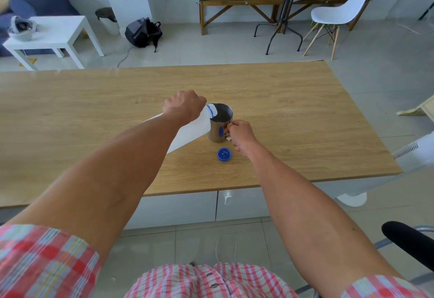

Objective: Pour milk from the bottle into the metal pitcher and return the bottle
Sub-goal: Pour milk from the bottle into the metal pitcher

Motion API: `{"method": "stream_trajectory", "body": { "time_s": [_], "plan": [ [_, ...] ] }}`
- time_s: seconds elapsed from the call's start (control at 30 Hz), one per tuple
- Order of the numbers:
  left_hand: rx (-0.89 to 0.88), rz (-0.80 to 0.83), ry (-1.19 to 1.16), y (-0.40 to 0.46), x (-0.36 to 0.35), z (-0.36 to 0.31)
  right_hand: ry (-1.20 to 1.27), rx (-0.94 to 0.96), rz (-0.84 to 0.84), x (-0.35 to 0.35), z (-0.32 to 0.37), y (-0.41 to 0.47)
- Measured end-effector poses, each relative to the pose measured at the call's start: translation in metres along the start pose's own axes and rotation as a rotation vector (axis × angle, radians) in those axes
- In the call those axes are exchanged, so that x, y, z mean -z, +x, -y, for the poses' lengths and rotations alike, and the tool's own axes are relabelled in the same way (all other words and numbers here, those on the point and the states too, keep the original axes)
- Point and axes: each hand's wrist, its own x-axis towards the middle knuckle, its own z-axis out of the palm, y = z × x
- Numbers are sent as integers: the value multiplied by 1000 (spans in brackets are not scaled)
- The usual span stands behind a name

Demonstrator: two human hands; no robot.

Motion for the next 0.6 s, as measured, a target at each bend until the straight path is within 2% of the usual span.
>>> {"method": "stream_trajectory", "body": {
  "time_s": [0.6],
  "plan": [
    [2,35,66,1,6,-10,-20,7,6,0,0,0]
  ]
}}
